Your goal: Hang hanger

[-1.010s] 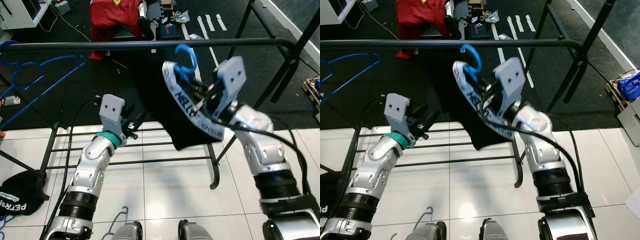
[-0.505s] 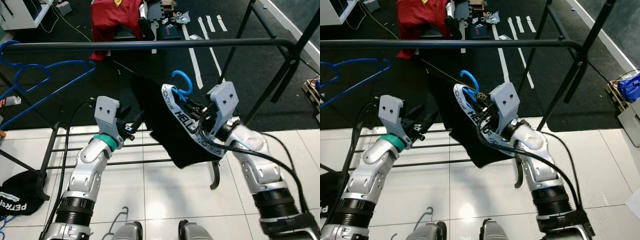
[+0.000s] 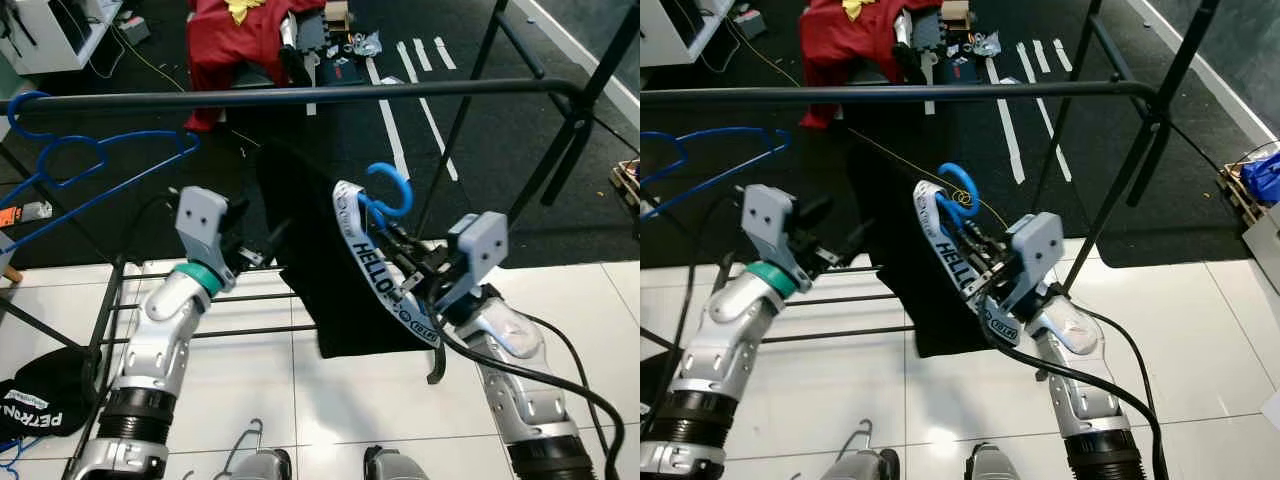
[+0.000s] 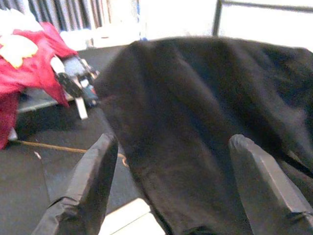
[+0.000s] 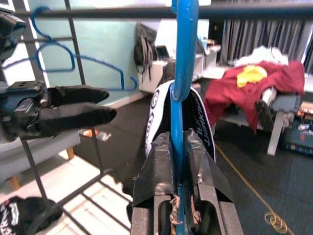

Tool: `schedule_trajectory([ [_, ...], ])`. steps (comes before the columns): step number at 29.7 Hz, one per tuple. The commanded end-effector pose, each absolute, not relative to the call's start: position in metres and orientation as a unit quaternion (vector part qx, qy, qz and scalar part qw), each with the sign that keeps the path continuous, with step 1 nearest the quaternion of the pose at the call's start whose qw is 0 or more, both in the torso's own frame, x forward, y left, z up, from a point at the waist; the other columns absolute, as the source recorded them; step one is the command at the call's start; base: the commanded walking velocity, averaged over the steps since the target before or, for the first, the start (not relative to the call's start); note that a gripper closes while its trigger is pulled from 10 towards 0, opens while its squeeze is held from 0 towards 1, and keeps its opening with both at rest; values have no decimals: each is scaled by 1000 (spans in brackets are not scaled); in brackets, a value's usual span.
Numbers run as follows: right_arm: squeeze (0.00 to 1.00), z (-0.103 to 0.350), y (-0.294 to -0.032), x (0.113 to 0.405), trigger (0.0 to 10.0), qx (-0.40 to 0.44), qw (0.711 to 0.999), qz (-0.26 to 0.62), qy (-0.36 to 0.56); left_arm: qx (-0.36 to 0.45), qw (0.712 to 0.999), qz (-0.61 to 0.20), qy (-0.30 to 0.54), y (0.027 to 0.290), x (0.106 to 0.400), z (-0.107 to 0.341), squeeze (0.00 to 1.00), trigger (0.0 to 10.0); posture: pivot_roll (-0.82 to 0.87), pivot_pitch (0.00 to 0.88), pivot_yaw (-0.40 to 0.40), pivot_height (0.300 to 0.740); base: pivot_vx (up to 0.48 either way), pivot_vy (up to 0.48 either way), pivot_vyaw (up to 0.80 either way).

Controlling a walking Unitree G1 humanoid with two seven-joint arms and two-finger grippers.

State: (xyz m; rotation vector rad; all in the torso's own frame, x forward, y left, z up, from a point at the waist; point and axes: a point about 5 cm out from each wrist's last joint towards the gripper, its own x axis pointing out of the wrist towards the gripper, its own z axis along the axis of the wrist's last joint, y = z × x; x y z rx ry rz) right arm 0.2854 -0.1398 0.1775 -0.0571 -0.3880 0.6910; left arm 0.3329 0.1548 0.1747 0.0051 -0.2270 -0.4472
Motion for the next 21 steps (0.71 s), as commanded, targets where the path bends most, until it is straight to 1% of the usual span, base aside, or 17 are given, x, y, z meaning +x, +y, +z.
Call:
schedule_trajectory([
  [1, 0, 185, -137, 281, 0, -19, 912, 350, -214, -3, 973, -210, -100, 161, 335, 169, 694, 10000, -25, 14, 107, 740, 0, 0, 0],
  [2, 0, 185, -137, 281, 0, -19, 912, 350, -214, -3, 973, -210, -100, 161, 335, 169, 694, 10000, -25, 14, 107, 740, 0, 0, 0],
  [3, 0, 186, -135, 282, 0, -22, 909, 361, -209, -2, 976, -200, -88, 161, 338, 167, 0, 10000, -21, 9, 95, 740, 0, 0, 0],
  [5, 0, 186, -135, 282, 0, -22, 909, 361, -209, -2, 976, -200, -88, 161, 338, 167, 0, 10000, -21, 9, 95, 740, 0, 0, 0],
  [7, 0, 166, -129, 293, 0, -34, 919, 372, -125, 1, 982, -188, -13, 158, 339, 144, 0, 10000, -13, 12, 85, 740, 0, 0, 0],
  [8, 0, 148, -130, 300, 1569, -34, 932, 354, -65, 6, 983, -184, 12, 156, 337, 133, 0, 10000, -6, 23, 76, 740, 0, 0, 0],
  [9, 0, 133, -131, 305, 1569, -34, 943, 330, -27, 7, 984, -176, 28, 154, 335, 124, 0, 10000, -5, 25, 74, 740, 0, 0, 0],
  [10, 0, 119, -136, 310, 10000, -11, 959, 283, 9, 8, 988, -151, 35, 156, 333, 117, 0, 10000, 2, 40, 68, 740, 0, 0, 0],
  [11, 0, 110, -139, 312, 10000, 6, 968, 251, 28, 9, 990, -134, 36, 158, 333, 114, 0, 10000, 2, 40, 68, 740, 0, 0, 0],
  [12, 0, 110, -139, 312, 10000, 6, 968, 251, 28, 9, 990, -134, 36, 158, 333, 114, 0, 10000, 2, 40, 68, 740, 0, 0, 0],
  [14, 0, 93, -149, 316, 10000, 50, 983, 165, 57, -37, 995, -83, 48, 166, 332, 105, 0, 10000, 1, 56, 64, 740, 0, 0, 0],
  [15, 0, 86, -153, 315, 10000, 66, 986, 136, 69, -62, 995, -62, 51, 170, 332, 102, 0, 10000, 2, 63, 63, 740, 0, 0, 0],
  [16, 0, 86, -153, 315, 10000, 66, 986, 136, 69, -62, 995, -62, 51, 170, 332, 102, 0, 10000, 2, 63, 63, 740, 0, 0, 0],
  [18, 0, 68, -160, 308, 10000, 61, 987, 108, 97, -74, 995, -44, 55, 176, 329, 98, 0, 10000, 3, 78, 61, 740, 0, 0, 0],
  [20, 0, 56, -162, 297, 10000, 44, 987, 109, 113, -54, 995, -56, 59, 175, 324, 96, 0, 10000, 11, 105, 54, 740, 0, 0, 0],
  [21, 0, 56, -162, 297, 10000, 44, 987, 109, 113, -54, 995, -56, 59, 175, 324, 96, 0, 10000, 11, 105, 54, 740, 0, 0, 0],
])
